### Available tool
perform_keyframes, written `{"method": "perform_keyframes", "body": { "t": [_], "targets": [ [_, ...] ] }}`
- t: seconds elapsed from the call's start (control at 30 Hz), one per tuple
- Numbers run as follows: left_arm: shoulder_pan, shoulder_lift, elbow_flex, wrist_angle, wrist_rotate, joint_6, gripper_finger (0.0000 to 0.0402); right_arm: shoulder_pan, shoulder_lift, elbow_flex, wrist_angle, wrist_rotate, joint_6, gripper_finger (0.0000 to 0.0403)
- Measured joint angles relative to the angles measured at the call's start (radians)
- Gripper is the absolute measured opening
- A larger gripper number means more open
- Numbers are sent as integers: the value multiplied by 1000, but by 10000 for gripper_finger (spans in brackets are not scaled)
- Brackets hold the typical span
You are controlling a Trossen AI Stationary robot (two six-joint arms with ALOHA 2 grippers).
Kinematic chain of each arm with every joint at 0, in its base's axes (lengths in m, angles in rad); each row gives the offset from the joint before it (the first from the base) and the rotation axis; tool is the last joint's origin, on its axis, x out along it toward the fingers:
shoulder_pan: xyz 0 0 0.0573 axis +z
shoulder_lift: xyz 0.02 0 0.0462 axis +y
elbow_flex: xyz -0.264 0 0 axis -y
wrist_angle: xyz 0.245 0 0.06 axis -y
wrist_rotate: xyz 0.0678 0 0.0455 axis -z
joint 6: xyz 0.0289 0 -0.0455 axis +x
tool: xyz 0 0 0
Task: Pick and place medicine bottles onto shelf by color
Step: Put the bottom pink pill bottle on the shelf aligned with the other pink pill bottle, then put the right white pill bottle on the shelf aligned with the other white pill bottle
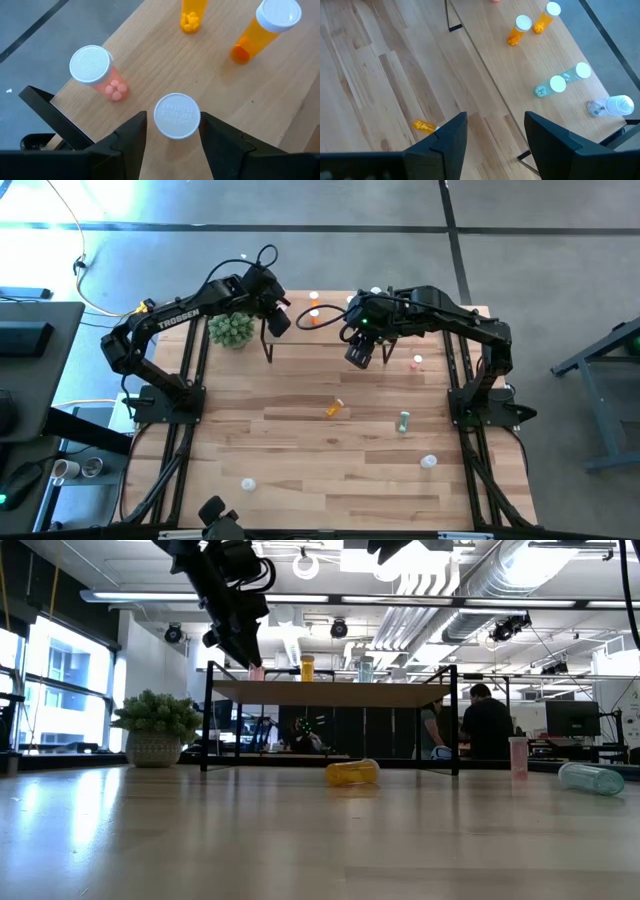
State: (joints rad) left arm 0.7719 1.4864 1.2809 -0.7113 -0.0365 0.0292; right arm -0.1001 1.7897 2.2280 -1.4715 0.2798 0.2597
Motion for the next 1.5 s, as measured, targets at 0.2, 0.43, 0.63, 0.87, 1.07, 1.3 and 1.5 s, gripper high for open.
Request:
{"method": "perform_keyframes", "body": {
  "t": [0.2, 0.43, 0.63, 0.87, 1.07, 1.3, 1.5],
  "targets": [
    [0, -10, 1, 1, 9, 8, 170, 0, 0, 0, 0, 0, -18, 188],
    [0, -66, 1, 3, 3, 26, 170, 0, 0, 0, 0, 0, -26, 188],
    [0, -126, 1, 0, 3, 27, 170, 0, 0, 0, 0, 0, -17, 188],
    [-5, -230, 1, -39, 90, 27, 170, 25, 0, 0, -73, 25, -36, 188],
    [-72, -329, 2, -48, 174, 27, 170, 84, -17, -20, -101, 133, -59, 188],
    [-198, -409, -48, -6, 178, -6, 170, 124, -138, -239, -97, 160, 7, 188],
    [-287, -489, -230, 150, 175, -84, 170, 162, -299, -486, -16, 179, 169, 188]
  ]
}}
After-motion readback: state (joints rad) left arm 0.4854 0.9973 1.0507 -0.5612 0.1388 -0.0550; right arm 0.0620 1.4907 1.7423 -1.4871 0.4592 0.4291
